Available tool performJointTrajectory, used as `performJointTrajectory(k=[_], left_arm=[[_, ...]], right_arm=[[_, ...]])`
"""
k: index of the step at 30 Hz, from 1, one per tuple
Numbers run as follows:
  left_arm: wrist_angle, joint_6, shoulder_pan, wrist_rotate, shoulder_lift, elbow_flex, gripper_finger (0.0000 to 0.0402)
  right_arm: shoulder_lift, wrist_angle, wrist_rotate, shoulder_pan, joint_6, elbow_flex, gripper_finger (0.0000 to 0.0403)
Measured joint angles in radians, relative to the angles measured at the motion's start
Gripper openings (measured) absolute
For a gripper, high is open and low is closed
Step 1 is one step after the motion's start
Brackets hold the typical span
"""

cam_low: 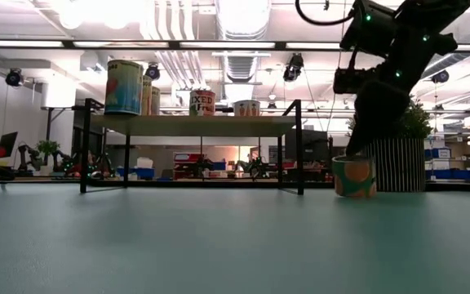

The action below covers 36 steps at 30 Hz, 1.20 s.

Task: Pick and place cans onto a shelf
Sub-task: Put the small canned oranges on the shelf

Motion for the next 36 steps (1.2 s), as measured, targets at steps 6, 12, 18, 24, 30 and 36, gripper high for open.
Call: performJointTrajectory(k=[6,12,18,24,30,36], left_arm=[[0.000,-0.003,0.000,0.000,0.000,0.000,0.0003],[0.000,-0.008,0.000,0.000,0.000,0.000,0.0004],[0.000,-0.012,0.000,0.000,0.000,-0.001,0.0004],[0.000,-0.019,0.000,0.000,0.000,-0.001,0.0004],[0.000,-0.019,0.000,0.000,0.000,-0.001,0.0004],[0.000,-0.019,0.000,0.000,0.001,-0.001,0.0004]], right_arm=[[0.001,-0.027,0.015,0.000,-0.010,0.001,0.0341],[0.003,-0.041,0.022,0.001,-0.003,-0.005,0.0341],[0.003,-0.041,0.022,0.001,0.001,-0.005,0.0341],[0.009,-0.032,0.021,0.001,0.002,-0.029,0.0341],[0.036,0.054,0.013,0.001,-0.003,-0.068,0.0337],[0.042,0.059,-0.005,0.001,-0.001,-0.068,0.0287]])
